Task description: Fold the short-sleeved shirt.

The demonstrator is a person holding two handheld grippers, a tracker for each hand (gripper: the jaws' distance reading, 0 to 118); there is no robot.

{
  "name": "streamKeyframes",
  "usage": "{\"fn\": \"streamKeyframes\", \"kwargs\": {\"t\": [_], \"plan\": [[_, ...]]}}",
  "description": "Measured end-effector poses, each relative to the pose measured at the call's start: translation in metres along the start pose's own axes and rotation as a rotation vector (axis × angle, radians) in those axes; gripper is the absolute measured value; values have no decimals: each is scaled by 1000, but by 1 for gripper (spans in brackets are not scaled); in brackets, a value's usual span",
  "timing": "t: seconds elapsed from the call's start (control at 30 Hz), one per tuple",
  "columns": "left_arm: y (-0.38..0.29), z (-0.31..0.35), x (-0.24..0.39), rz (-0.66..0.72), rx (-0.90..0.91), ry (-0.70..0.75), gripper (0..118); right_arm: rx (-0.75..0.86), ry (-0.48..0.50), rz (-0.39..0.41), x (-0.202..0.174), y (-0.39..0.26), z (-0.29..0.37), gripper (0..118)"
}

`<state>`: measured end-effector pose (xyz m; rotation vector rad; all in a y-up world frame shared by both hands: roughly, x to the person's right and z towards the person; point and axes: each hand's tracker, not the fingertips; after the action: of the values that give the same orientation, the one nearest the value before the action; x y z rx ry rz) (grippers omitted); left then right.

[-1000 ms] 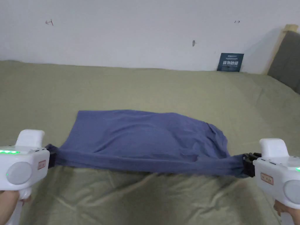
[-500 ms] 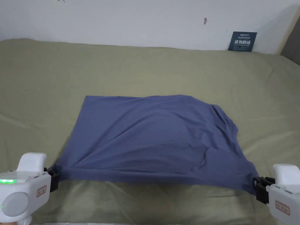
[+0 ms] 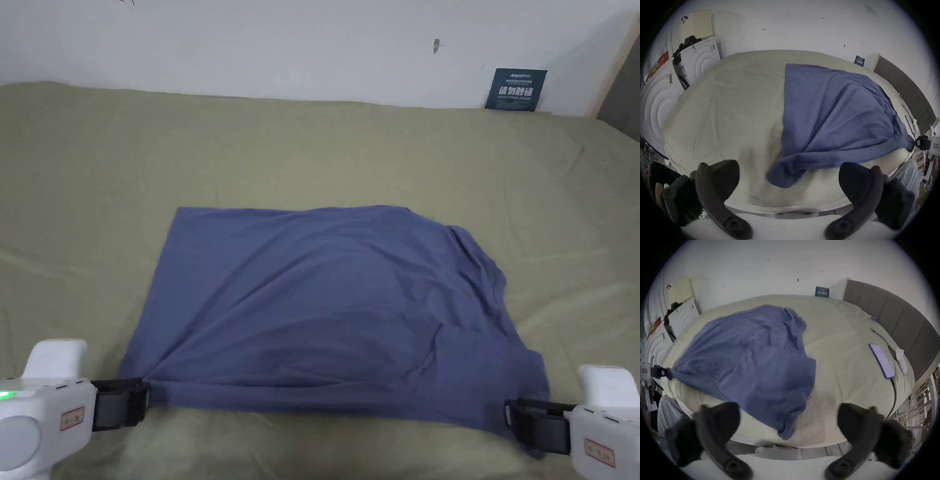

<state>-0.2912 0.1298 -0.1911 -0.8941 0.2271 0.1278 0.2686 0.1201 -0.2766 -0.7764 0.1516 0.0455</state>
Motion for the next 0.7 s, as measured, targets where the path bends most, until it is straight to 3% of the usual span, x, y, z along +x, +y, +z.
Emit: {"fn": "streamKeyframes", "kwargs": {"t": [0.03,0.17,0.2,0.23,0.27,0.3,0.53,0.63,0.67,0.7], "plan": [[3,7,-1,-8,12,1,118,-44,0,29,-1,4,7,109],[15,28,-2,10,74,4,107,42,-12,-11,4,20,16,106],[17,30,-3,13,92,6,89,54,-11,-20,5,25,19,91],[20,33,-2,1,114,21,57,88,-3,-30,5,29,22,60],[22,34,-1,1,120,18,11,98,-8,-25,5,32,22,13],[23,34,-2,7,145,27,0,102,-10,-9,3,31,20,0],[16,26,-9,27,89,-15,0,81,-10,29,-9,28,24,0],[14,18,-13,48,61,-51,0,43,9,5,-7,24,19,0],[13,16,-13,46,48,-53,8,35,4,7,-5,23,16,0],[13,14,-12,41,37,-53,42,28,4,6,-5,22,15,0]]}}
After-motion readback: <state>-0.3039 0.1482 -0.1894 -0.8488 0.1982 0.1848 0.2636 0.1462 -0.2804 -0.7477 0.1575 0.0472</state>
